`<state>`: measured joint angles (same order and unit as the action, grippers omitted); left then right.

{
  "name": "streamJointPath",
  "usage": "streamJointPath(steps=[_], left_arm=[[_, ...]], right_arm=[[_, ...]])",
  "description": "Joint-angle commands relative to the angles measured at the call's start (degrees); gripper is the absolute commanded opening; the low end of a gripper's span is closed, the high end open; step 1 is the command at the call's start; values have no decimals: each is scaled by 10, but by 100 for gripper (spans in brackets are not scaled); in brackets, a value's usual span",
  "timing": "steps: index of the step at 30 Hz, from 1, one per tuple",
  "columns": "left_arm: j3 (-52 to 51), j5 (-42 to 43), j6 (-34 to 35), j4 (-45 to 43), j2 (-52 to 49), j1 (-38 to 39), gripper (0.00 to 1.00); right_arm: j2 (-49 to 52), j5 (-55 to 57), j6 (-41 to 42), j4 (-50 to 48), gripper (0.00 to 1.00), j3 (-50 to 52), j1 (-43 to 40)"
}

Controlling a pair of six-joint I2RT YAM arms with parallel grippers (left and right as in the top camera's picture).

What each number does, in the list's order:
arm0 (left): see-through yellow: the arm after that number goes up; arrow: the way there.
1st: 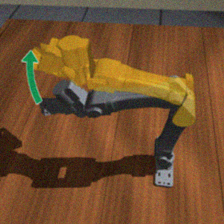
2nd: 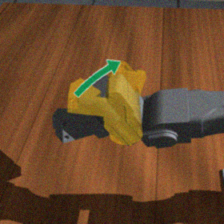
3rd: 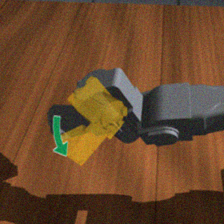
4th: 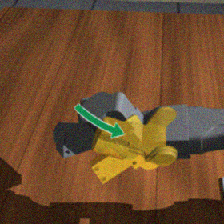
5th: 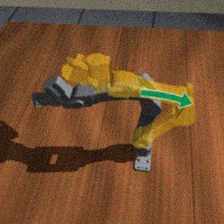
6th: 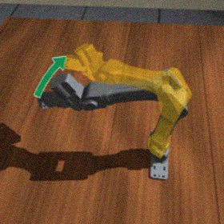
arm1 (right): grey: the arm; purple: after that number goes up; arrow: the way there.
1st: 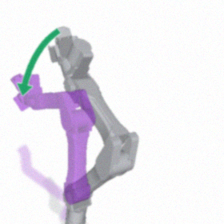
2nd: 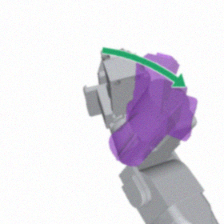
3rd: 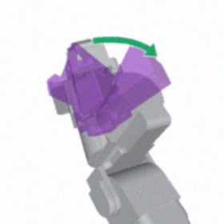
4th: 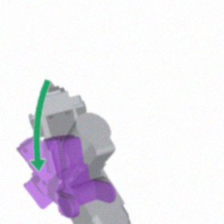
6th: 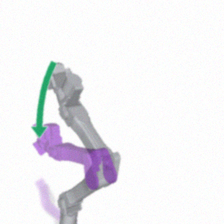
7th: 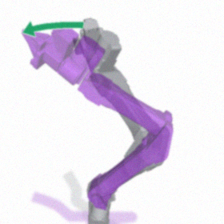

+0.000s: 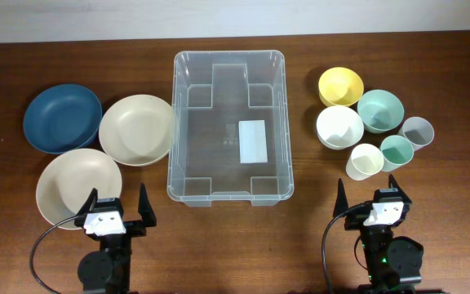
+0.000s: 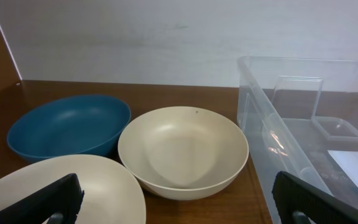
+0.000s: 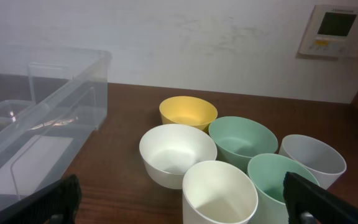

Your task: Pack container

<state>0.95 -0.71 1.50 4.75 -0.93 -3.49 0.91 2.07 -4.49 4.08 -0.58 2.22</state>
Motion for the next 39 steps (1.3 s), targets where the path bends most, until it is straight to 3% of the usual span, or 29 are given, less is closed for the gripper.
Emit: streamJointPath(steps=[1,39], left_arm=[[-4,-6,-8,0,5,3,100],[-4,-6,-8,0,5,3,100]], right_arm=[[-4,1,3,5,99,3,-4],[-4,38,3,-12,98,3,-4]])
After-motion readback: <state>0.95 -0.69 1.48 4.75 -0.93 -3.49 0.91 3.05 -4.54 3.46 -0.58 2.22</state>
